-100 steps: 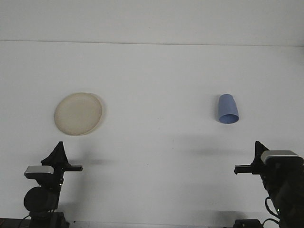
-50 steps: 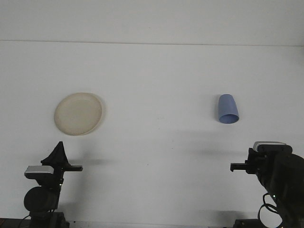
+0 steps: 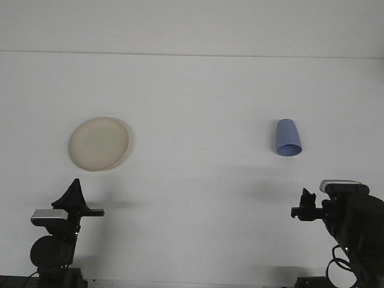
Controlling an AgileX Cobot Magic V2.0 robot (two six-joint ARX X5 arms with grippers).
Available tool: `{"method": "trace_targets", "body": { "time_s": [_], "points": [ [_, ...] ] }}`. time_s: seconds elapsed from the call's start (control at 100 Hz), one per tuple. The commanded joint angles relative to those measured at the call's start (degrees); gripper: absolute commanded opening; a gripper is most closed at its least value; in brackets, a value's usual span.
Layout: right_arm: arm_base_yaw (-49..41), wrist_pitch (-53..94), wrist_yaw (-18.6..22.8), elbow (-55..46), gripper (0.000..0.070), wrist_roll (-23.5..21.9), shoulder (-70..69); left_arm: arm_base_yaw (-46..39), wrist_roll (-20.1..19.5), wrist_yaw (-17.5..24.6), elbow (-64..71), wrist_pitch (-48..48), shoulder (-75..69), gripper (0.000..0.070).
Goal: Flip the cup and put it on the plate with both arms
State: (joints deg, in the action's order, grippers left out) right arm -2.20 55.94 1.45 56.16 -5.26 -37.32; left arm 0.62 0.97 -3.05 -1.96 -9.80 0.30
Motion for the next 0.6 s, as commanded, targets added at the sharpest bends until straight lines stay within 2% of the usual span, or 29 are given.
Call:
{"method": "trace_targets", "body": {
  "time_s": [0.0,0.28,0.59],
  "points": [
    [0.0,-0.4,0.0,0.8,0.0475,0.7,-0.2,0.0,0.1,0.1,1.1,-0.6,-0.1,0.0011],
    [0.0,-7.9,-0.4,0.8,0.0467,0.6,-2.4,0.0,0.1,0.1,1.1,-0.6,-0.1,0.0011],
    [0.0,-21.9,-0.2,-1.8,0.0467,2.5,-13.4,0.0,0.1,0.1,1.1,-0.6,-0.1,0.0011]
  ]
}}
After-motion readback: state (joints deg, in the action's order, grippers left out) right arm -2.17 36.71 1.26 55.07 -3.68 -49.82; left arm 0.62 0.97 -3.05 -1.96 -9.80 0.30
